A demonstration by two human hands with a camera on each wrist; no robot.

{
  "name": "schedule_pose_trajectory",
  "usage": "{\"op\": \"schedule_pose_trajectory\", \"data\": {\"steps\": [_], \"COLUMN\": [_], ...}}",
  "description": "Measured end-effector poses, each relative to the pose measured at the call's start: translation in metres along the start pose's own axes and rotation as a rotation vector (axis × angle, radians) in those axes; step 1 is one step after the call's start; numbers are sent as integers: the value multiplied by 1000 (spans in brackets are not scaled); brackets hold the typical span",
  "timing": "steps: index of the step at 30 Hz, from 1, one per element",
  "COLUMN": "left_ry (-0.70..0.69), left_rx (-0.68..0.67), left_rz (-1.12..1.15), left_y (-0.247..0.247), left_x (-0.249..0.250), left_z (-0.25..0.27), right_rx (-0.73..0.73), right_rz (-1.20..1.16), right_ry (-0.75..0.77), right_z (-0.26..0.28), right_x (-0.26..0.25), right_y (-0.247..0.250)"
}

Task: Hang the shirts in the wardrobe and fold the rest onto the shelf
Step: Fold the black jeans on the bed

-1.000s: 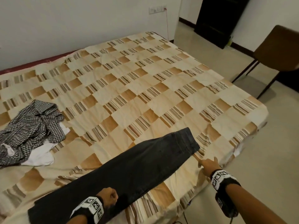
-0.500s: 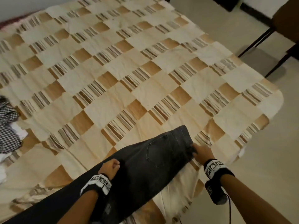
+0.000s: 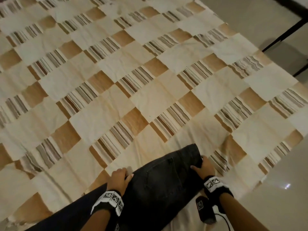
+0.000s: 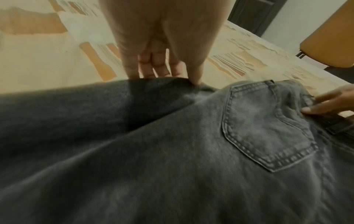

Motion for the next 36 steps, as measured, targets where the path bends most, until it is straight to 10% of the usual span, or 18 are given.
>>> {"op": "schedule_pose_trajectory", "data": {"steps": [6, 13, 36], "left_ry": [44, 614, 500], "left_rx": [154, 64, -114], "left_rz": [347, 525, 492], "left_y": [-21, -57, -57], "left_x": [-14, -76, -65], "left_z": [47, 66, 101], "right_rx": [4, 136, 211], "right_rz": [-93, -145, -318], "right_ry": [39, 91, 535], "right_z": [1, 25, 182], "right_x": [-3, -5, -77], "right_y": [7, 10, 66]}}
Point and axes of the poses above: each hand's wrist, its own z-axis away from the middle knuckle, its own y-axis out of the back of the hand, x = y × z, the point moved 9 cm from there along -z, towards the middle knuckle, and after that the axes turned 11 degrees about y, right-handed, at the moved point
